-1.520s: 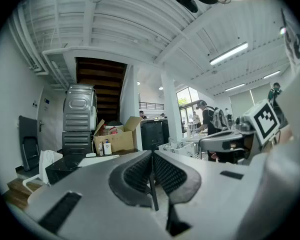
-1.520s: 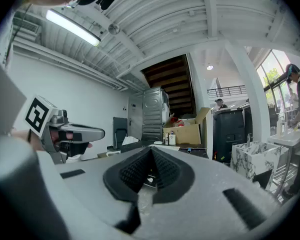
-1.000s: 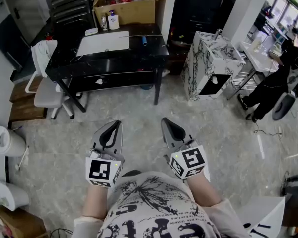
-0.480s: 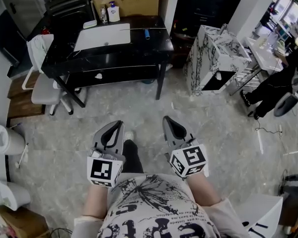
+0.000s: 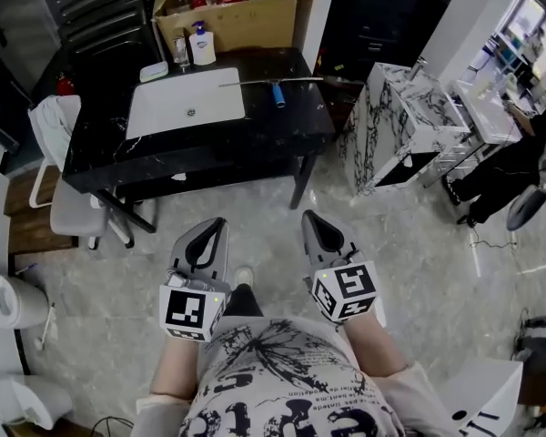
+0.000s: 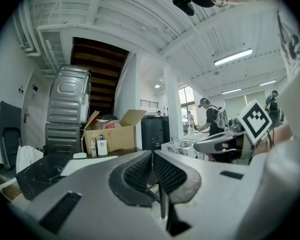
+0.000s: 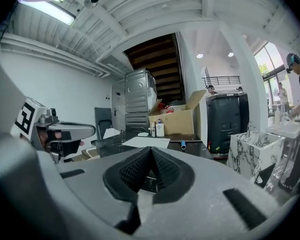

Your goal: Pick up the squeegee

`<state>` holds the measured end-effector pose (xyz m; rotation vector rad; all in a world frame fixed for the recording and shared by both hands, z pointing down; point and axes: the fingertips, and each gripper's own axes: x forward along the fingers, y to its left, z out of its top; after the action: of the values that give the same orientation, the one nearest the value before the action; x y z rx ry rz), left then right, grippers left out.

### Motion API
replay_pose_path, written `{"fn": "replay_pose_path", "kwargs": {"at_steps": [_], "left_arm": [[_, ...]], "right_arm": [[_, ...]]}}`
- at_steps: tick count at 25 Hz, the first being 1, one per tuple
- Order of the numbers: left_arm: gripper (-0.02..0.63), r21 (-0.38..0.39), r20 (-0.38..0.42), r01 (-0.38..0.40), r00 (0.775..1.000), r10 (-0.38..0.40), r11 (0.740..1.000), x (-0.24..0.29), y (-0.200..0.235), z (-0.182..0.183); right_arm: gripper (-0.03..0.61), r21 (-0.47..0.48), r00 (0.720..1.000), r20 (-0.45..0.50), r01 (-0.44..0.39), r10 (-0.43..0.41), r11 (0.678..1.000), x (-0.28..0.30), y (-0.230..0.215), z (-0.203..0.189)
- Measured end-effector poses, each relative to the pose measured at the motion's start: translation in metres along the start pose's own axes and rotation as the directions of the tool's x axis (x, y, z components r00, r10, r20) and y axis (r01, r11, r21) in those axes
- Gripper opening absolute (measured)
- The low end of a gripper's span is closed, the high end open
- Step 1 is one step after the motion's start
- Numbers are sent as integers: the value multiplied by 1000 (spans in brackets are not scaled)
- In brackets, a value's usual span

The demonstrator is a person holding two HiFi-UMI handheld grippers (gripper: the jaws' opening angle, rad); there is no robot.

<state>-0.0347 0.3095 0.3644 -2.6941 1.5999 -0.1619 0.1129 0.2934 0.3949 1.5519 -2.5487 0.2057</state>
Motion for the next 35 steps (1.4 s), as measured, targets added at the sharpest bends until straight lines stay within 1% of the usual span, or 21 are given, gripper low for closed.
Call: {"fn": "replay_pose_path", "kwargs": {"at_steps": [3,6,9,12,19,25,30,32,35], "left_arm": [[12,-8,8,-1,1000,1,1000,39,53,17],[12,9,22,-3,1000,3,1000,76,101,24],[12,-6,22,12,1000,-12,1000,106,132,27],[12,-31,4,21,1000,-21,999,133,153,18],[12,-57,-45,10,999,-13,998,200,184,-5],[12,-42,-34,-14,999,13,999,279,203,-5],[12,-36,-48,-56,997,55,998,342,214,13],[12,-31,-42,-66,997,65,997,362,219,11],[12,-34,-44,-81,996,80,996,382,223,10]], "right_arm": [[-8,-18,1000,2,12,-12,1000,60,-6,21],[-8,-19,1000,24,19,-18,1000,114,-11,41],[-8,-2,999,21,34,-34,999,157,-20,49],[-8,1,999,2,50,-50,999,192,-33,50],[-8,-25,996,-64,53,-55,998,262,-78,43],[-6,-6,997,-74,36,-36,999,330,-138,54],[-6,-4,996,-84,-5,4,1000,380,-185,67],[-6,-5,995,-99,-21,21,1000,396,-199,66],[-6,-1,990,-138,-38,38,999,415,-214,56]]}}
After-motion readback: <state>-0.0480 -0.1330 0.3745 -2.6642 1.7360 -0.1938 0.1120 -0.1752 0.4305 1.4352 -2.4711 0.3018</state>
